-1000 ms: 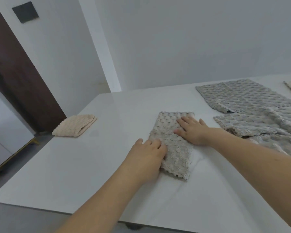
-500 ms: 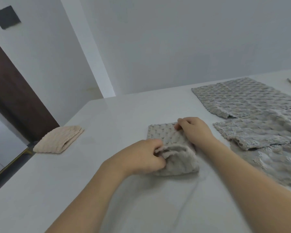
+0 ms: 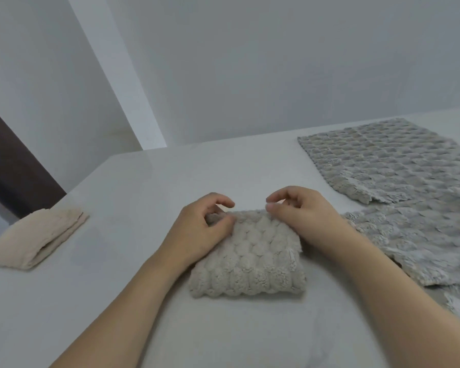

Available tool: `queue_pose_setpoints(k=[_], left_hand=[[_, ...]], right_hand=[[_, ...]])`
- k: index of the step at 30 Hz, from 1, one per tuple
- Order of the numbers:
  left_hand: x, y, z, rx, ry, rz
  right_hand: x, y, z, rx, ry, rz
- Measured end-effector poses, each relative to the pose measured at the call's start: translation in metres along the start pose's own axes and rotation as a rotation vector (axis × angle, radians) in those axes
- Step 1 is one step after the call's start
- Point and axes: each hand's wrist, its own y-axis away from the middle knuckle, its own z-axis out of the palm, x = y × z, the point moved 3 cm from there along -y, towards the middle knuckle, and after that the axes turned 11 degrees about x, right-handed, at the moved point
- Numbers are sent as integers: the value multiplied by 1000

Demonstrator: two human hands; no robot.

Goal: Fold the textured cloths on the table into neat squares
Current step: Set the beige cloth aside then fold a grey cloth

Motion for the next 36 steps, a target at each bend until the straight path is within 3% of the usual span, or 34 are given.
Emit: queue_pose_setpoints(k=[3, 7, 11, 17, 27, 32, 36], left_hand=[[-6, -11, 3, 57, -14, -38], [-9, -13, 8, -6, -87, -56], [-8, -13, 4, -109, -28, -63], [-12, -16, 2, 56, 16, -63], [-15, -24, 9, -22, -326, -22], [-12, -20, 11, -98, -147, -22], [-4, -19, 10, -126, 276, -102]], right_hand=[[2, -3, 5, 40, 185, -83], [-3, -2, 5, 84, 263, -137], [-4, 0, 6, 17, 281, -115], [-3, -1, 2, 105, 254, -159], [-2, -7, 10, 40, 679, -198], [-13, 0, 6, -11, 674, -155], [-21, 3, 6, -126, 687, -136]])
